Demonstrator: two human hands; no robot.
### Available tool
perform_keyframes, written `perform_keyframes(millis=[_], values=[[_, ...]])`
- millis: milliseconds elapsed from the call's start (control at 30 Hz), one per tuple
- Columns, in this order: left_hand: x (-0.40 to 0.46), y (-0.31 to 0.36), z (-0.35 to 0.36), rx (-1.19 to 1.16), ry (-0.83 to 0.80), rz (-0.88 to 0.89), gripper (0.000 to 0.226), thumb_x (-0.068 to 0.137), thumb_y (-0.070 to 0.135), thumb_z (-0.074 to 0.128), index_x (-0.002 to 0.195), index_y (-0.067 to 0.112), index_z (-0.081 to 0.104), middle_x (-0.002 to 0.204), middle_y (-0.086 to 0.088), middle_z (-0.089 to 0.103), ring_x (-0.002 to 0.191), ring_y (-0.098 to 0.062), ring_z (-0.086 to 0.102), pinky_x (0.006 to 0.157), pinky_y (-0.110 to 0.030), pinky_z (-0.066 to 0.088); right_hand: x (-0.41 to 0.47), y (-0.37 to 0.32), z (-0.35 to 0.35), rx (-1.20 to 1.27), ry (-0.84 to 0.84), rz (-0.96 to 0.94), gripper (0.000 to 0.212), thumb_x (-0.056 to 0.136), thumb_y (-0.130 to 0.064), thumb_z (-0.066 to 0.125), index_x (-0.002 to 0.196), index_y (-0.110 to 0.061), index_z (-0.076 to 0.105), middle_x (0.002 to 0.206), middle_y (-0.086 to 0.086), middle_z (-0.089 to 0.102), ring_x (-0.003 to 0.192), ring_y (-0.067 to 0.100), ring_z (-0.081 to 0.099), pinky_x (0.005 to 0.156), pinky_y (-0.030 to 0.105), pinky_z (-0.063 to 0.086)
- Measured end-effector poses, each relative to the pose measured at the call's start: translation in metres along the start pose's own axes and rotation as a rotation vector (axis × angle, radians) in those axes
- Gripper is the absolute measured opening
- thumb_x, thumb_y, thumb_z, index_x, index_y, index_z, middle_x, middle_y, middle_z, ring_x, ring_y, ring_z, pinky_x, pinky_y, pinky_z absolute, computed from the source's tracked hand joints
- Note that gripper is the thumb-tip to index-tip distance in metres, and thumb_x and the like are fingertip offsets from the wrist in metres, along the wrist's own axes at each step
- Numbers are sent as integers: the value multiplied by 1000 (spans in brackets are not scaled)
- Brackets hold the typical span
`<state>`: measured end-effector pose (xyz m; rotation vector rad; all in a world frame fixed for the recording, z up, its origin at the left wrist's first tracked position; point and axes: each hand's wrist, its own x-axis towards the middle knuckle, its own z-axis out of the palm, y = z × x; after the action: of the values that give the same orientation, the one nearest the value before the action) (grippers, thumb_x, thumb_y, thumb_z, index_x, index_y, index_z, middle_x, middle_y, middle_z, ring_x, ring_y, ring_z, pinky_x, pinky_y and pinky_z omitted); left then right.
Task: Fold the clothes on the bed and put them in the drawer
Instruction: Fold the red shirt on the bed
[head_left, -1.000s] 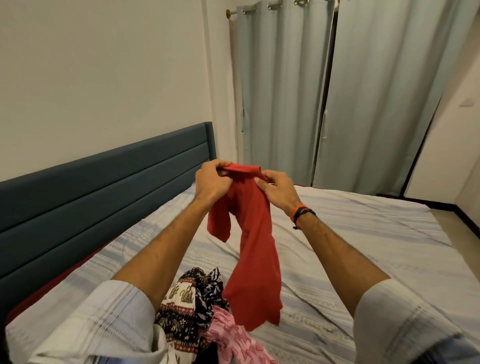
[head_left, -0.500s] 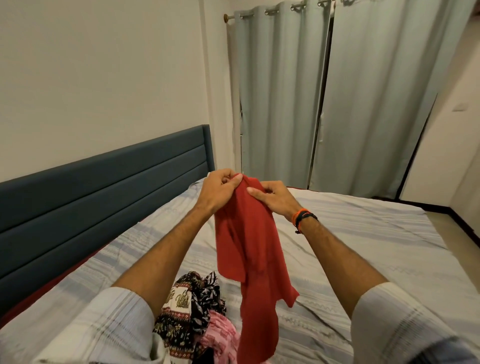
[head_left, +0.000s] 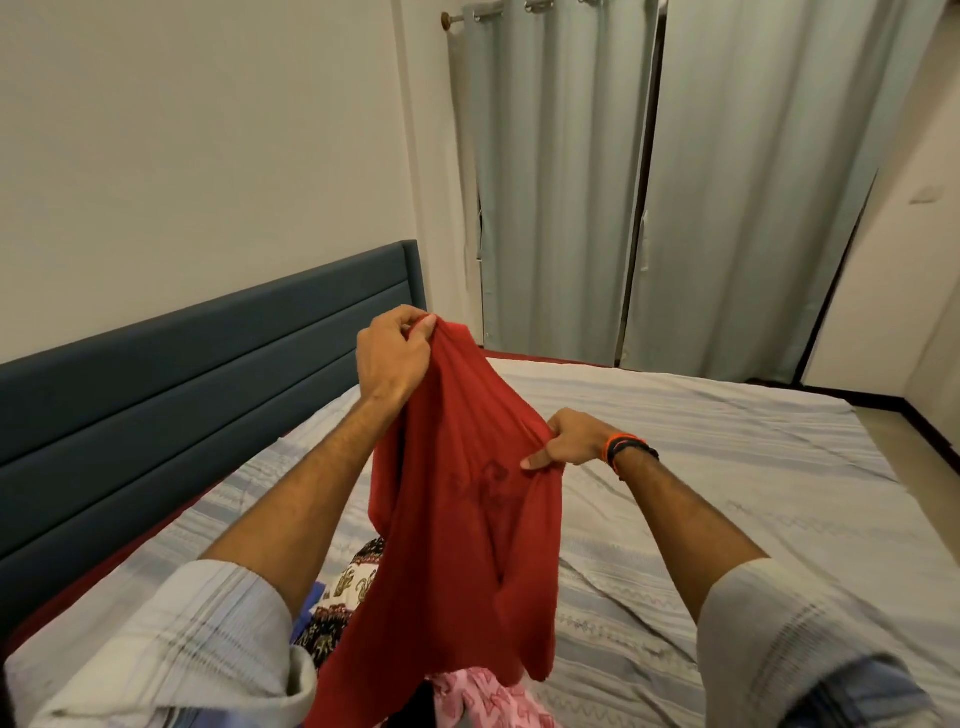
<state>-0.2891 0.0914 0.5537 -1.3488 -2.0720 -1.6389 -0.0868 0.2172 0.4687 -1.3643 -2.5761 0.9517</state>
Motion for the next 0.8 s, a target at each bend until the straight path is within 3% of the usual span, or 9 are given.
perform_keyframes(millis=[133,233,333,467,567,633,700,733,800], values=[[3,-14,-9,23,74,-80,20,96,31,60,104,20,75,95,3,73,86,-9,64,81,-26,51,2,1,-12,138,108,-3,48,66,-47,88,82,-9,63,83,8,65,81,26,65,78,40,57],[6,-22,-16,39,96,-127,22,97,34,58,105,21,74,98,2,74,92,-14,66,81,-27,49,8,4,-14,365,199,9,79,35,-54,96,95,-14,62,104,6,68,100,26,65,92,44,54],[9,-31,-23,42,128,-161,23,97,33,58,107,19,74,101,1,73,95,-16,66,85,-30,50,14,7,-17,514,192,-6,105,5,-57,95,96,-10,70,102,9,72,98,28,68,90,47,57],[12,-43,-33,54,135,-180,22,96,34,59,105,20,74,100,0,74,95,-17,67,90,-36,54,14,5,-27,457,200,14,117,1,-64,92,99,-4,74,98,7,75,95,26,70,89,44,58],[11,-49,-37,72,124,-188,22,96,34,60,106,20,74,101,0,74,95,-17,67,90,-36,54,10,-3,-35,369,182,39,124,4,-68,89,108,-3,73,109,7,73,103,28,67,94,44,56],[10,-53,-38,87,118,-188,22,96,35,60,106,21,74,101,1,73,95,-17,67,88,-35,54,0,-16,-39,307,138,61,96,26,-59,93,99,-1,72,105,9,72,101,29,66,93,44,56],[9,-57,-40,94,102,-195,22,96,36,60,105,22,74,100,1,73,93,-17,67,86,-35,55,-4,-25,-43,299,144,62,52,52,-41,95,76,-5,66,82,7,68,78,23,63,69,35,57],[9,-59,-41,99,93,-196,22,96,37,60,104,23,74,99,1,73,92,-17,67,86,-36,55,-4,-27,-44,310,151,54,41,60,-32,94,72,-6,65,72,4,62,67,19,56,57,29,49],[9,-62,-45,117,75,-196,22,96,39,59,103,24,73,99,1,74,91,-18,67,85,-38,56,-1,-30,-47,366,164,19,30,68,-21,90,84,-3,72,75,2,63,70,17,55,60,25,45]])
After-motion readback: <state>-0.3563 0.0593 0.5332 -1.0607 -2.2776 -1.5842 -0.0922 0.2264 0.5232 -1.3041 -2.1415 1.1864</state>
